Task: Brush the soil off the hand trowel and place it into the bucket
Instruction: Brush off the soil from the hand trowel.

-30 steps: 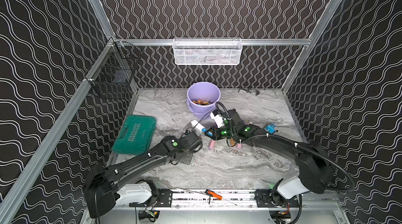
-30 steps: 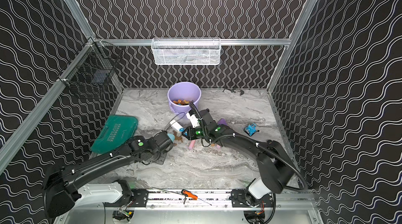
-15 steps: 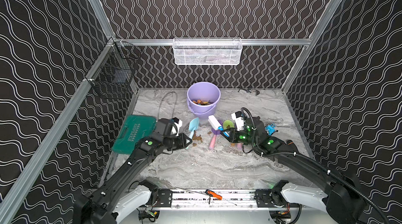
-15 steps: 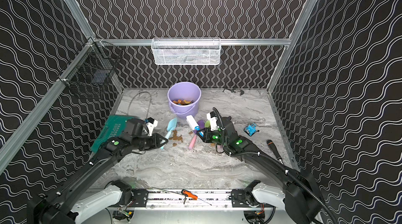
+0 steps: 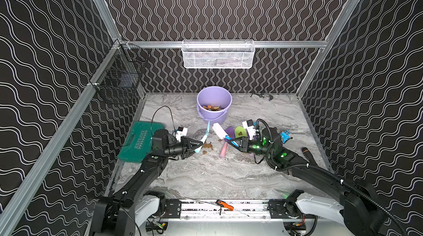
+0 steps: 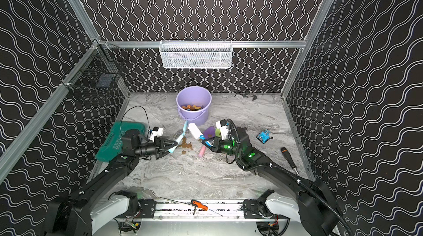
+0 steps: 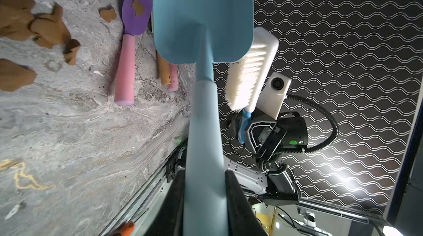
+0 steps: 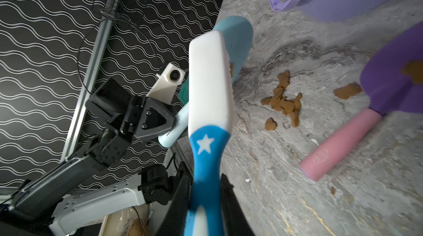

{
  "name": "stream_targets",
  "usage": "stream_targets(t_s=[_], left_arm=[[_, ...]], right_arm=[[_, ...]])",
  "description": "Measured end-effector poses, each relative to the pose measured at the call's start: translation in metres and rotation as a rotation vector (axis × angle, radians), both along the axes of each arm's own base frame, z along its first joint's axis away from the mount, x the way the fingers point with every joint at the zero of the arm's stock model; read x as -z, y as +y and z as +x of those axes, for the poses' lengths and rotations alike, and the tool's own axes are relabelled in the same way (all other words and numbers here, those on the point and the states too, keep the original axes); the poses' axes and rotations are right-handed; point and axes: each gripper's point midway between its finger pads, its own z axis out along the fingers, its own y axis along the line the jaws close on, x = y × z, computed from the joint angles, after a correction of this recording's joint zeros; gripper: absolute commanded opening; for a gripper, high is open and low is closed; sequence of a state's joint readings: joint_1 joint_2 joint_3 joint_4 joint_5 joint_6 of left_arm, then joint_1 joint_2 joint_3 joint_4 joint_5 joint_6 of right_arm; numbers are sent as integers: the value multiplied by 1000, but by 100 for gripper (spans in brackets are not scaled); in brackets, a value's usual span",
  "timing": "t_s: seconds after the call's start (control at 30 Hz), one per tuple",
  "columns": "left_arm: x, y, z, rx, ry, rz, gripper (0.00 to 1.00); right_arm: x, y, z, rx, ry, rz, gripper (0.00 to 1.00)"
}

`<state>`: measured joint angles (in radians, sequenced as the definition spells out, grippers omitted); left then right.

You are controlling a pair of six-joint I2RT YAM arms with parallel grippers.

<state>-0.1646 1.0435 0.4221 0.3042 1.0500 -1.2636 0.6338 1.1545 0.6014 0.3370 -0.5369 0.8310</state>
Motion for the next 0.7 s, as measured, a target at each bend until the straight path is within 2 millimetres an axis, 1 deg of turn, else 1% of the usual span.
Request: stream_targets(t_s=[0.1, 0.23, 0.43, 0.5, 0.6, 0.7], left_arm=[[-3, -1, 0, 1, -11, -21, 0], [-9, -1, 1, -1, -21, -41, 0], [-19, -1, 2, -7, -36, -67, 0], [-20, -1, 2, -8, -38, -70, 0], [-20, -1, 2, -13, -30, -78, 0], [-17, 0, 3, -23, -17, -78, 0]], right_arm=[[-4, 4, 1, -12, 1, 29, 0], [-2, 8, 4, -16, 17, 50, 0], [9, 11, 6, -14, 61, 70, 0], [10, 14, 6, -21, 64, 81, 0], [12, 22, 2, -43, 69, 93, 0], [20, 30, -9, -74, 86, 81, 0]])
